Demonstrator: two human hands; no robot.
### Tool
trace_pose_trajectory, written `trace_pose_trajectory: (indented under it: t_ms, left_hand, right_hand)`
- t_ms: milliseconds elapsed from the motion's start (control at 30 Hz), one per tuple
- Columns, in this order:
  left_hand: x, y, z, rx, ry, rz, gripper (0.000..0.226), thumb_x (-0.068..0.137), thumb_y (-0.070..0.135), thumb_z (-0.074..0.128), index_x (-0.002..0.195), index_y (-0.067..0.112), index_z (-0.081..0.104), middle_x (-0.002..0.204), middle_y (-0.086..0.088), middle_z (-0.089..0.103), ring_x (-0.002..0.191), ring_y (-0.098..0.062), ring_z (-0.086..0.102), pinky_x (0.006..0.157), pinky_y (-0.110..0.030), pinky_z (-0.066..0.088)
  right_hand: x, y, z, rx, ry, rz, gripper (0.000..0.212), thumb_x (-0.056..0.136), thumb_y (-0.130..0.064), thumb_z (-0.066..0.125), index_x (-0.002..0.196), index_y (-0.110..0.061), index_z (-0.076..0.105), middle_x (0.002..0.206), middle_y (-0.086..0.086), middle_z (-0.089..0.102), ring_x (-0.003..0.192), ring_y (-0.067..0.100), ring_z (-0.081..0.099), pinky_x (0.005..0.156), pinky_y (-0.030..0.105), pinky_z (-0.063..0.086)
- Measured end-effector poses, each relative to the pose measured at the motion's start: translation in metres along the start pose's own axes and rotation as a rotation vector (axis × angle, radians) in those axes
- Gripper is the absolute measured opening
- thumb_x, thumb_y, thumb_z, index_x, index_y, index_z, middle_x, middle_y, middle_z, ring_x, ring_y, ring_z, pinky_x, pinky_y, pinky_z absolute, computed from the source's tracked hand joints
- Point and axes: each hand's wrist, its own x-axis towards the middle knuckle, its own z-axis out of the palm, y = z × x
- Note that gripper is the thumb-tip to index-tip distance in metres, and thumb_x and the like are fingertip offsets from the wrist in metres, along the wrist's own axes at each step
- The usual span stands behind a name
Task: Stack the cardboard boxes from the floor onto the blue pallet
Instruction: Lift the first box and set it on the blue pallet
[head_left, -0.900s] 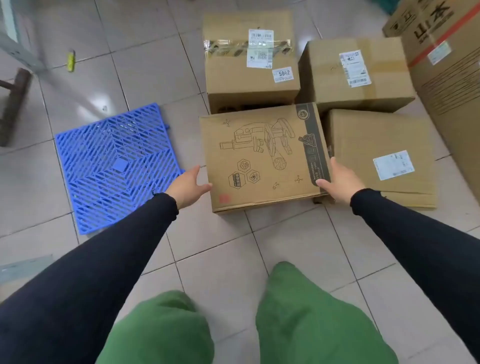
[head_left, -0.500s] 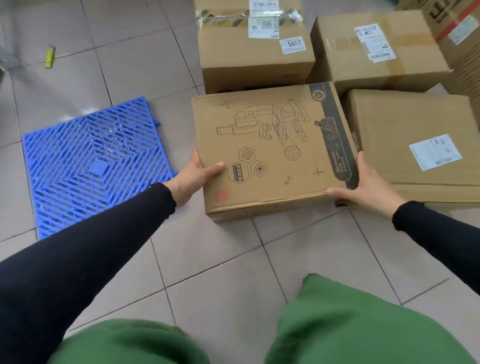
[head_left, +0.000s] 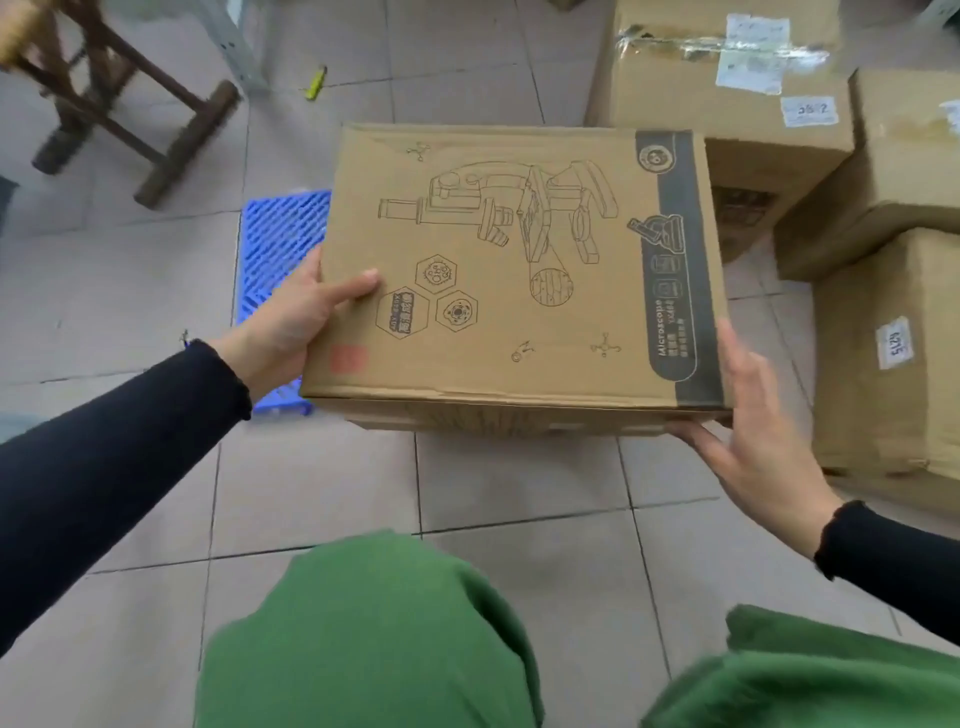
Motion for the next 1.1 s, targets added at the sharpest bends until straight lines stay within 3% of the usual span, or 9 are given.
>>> trace_pose_trajectory:
  t_ms: [100,200,300,333,500,733,933,1100]
  left_hand:
    - [0.001,0.011,-0.06,0.024,0.131,0.052,0.053,0.095,0.017,0.07,0.143,0.011,0.047,0.124,-0.005,0.073,0.102,-0.019,0.074,0.072,-0.033,0.062]
    - [0.011,0.02,-0.111,0.073,0.26,0.085,0.048,0.093,0.025,0.073,0.13,0.018,0.043,0.125,0.0,0.068,0.109,-0.016,0.07,0.085,-0.037,0.06]
    - [0.024,0.021,-0.149,0.111,0.304,0.092,0.049,0.089,0.033,0.077,0.123,0.023,0.042,0.123,0.003,0.068,0.117,-0.019,0.067,0.094,-0.042,0.057]
    - [0.029,0.019,-0.158,0.128,0.312,0.091,0.051,0.089,0.035,0.076,0.124,0.022,0.041,0.123,0.003,0.068,0.119,-0.019,0.067,0.095,-0.043,0.057]
    - [0.047,0.006,-0.18,0.16,0.323,0.04,0.056,0.089,0.037,0.077,0.128,0.021,0.041,0.129,-0.001,0.066,0.117,-0.02,0.067,0.097,-0.044,0.056]
    - [0.058,-0.014,-0.191,0.178,0.305,-0.026,0.059,0.087,0.036,0.079,0.13,0.019,0.042,0.128,-0.003,0.066,0.109,-0.019,0.069,0.093,-0.042,0.056]
    - [0.063,-0.019,-0.197,0.228,0.306,-0.031,0.057,0.09,0.035,0.076,0.131,0.02,0.039,0.125,-0.002,0.065,0.106,-0.019,0.067,0.092,-0.041,0.055]
    - [0.065,-0.007,-0.191,0.311,0.314,-0.027,0.062,0.092,0.036,0.074,0.141,0.014,0.041,0.123,0.0,0.066,0.101,-0.014,0.067,0.082,-0.033,0.054]
  right_hand:
    - [0.042,-0.037,0.031,0.098,-0.004,-0.075,0.101,0.093,-0.02,0.073,0.167,-0.027,0.006,0.157,-0.003,0.036,0.132,-0.018,0.034,0.11,0.032,0.043]
    - [0.09,-0.073,0.06,0.273,-0.047,-0.052,0.104,0.092,-0.016,0.076,0.168,-0.025,0.005,0.166,-0.012,0.033,0.148,0.002,0.036,0.12,0.034,0.039]
    - [0.127,-0.099,0.084,0.344,-0.102,-0.044,0.103,0.091,-0.015,0.078,0.168,-0.021,0.01,0.146,-0.037,0.038,0.142,0.001,0.042,0.122,0.033,0.037]
    - [0.135,-0.104,0.092,0.344,-0.113,-0.038,0.102,0.09,-0.016,0.079,0.168,-0.02,0.013,0.142,-0.037,0.04,0.141,0.001,0.043,0.122,0.033,0.037]
    - [0.146,-0.106,0.122,0.346,-0.131,0.001,0.101,0.089,-0.023,0.08,0.167,-0.025,0.018,0.158,-0.012,0.049,0.144,0.008,0.047,0.121,0.039,0.039]
    - [0.137,-0.104,0.139,0.326,-0.142,0.033,0.097,0.088,-0.023,0.081,0.165,-0.027,0.022,0.152,-0.013,0.055,0.137,0.008,0.053,0.117,0.037,0.044]
    - [0.138,-0.104,0.146,0.315,-0.15,0.045,0.096,0.088,-0.021,0.081,0.165,-0.027,0.023,0.157,-0.012,0.051,0.143,0.01,0.048,0.118,0.039,0.042]
    - [0.144,-0.107,0.146,0.275,-0.138,0.02,0.094,0.087,-0.025,0.082,0.162,-0.025,0.027,0.161,-0.009,0.045,0.145,0.011,0.044,0.118,0.039,0.042]
